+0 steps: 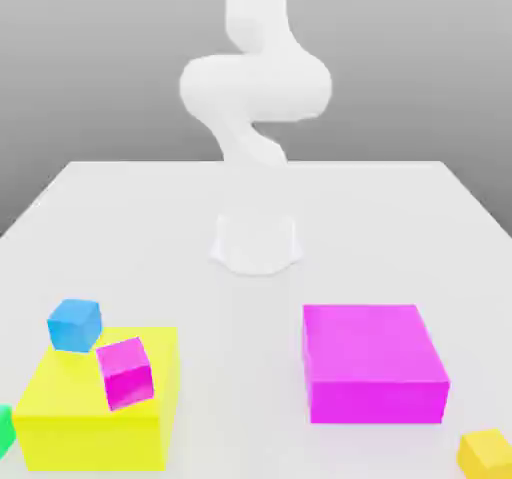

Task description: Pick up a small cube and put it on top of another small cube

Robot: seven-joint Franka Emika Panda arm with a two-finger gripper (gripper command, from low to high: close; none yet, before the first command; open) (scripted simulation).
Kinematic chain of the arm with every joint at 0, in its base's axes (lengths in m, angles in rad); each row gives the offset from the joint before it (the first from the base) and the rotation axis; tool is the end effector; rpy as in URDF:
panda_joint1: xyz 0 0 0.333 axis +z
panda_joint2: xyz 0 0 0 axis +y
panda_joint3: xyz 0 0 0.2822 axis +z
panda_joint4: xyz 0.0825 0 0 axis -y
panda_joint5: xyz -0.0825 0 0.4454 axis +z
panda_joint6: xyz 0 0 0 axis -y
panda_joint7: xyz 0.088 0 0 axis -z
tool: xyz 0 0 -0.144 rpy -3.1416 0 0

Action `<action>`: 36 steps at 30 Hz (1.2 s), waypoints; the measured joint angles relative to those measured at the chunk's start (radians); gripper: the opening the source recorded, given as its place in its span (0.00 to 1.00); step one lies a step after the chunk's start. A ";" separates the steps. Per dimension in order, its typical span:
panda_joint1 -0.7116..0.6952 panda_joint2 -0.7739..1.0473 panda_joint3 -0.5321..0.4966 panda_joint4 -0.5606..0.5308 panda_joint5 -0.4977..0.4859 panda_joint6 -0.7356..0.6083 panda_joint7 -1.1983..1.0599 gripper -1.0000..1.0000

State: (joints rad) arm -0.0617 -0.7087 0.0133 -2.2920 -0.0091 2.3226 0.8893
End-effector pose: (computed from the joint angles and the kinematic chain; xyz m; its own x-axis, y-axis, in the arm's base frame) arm 0.4869 -0.0230 0.6307 0.4253 -0.7919 0.4381 -0.6060 -0.6088 -0.5120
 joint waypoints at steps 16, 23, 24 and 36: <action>-0.287 0.587 -0.019 0.052 -0.083 0.143 0.591 0.50; -0.381 0.839 -0.069 0.074 -0.049 0.208 0.798 0.50; -0.389 0.875 -0.077 0.077 -0.037 0.217 0.823 0.50; -0.481 1.261 -0.093 0.130 0.110 0.390 0.945 0.00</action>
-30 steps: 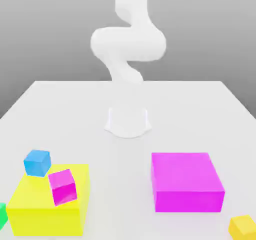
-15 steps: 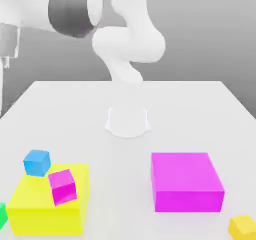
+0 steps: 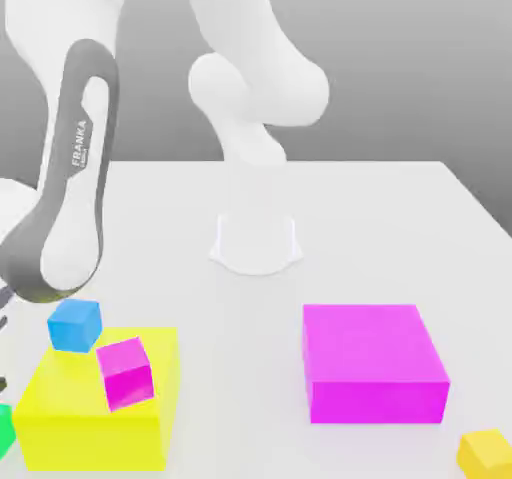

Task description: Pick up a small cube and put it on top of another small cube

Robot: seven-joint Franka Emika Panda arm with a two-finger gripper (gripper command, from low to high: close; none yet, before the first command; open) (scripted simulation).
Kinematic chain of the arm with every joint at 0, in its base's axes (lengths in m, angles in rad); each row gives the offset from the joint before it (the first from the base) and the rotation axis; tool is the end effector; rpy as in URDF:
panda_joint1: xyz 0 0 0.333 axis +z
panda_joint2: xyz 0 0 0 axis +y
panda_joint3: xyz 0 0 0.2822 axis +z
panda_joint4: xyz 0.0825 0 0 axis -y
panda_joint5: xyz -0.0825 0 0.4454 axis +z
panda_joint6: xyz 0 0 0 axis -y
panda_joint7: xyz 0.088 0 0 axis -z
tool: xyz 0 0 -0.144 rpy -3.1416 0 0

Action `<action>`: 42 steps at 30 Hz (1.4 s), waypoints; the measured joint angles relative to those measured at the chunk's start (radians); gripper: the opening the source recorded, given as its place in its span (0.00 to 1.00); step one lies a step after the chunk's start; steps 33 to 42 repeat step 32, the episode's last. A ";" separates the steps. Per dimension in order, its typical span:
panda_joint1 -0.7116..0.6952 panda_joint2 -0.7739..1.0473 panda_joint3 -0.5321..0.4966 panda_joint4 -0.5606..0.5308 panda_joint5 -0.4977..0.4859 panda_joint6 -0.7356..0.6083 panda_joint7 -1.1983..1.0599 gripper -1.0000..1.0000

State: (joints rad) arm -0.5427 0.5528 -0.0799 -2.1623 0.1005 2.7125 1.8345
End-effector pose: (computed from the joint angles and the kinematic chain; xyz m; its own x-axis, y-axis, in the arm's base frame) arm 0.4547 -0.3370 0.0154 -0.8225 -0.5687 -0.0001 -0.5687 0.8225 -0.0007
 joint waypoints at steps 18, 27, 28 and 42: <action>0.105 -0.412 0.039 -0.155 -0.047 -0.245 0.093 0.00; 0.202 -0.596 0.098 -0.296 -0.099 -0.295 0.192 0.00; 0.203 -0.569 0.098 -0.308 -0.101 -0.257 0.194 0.00; 0.201 -0.543 0.100 -0.318 -0.101 -0.221 0.194 1.00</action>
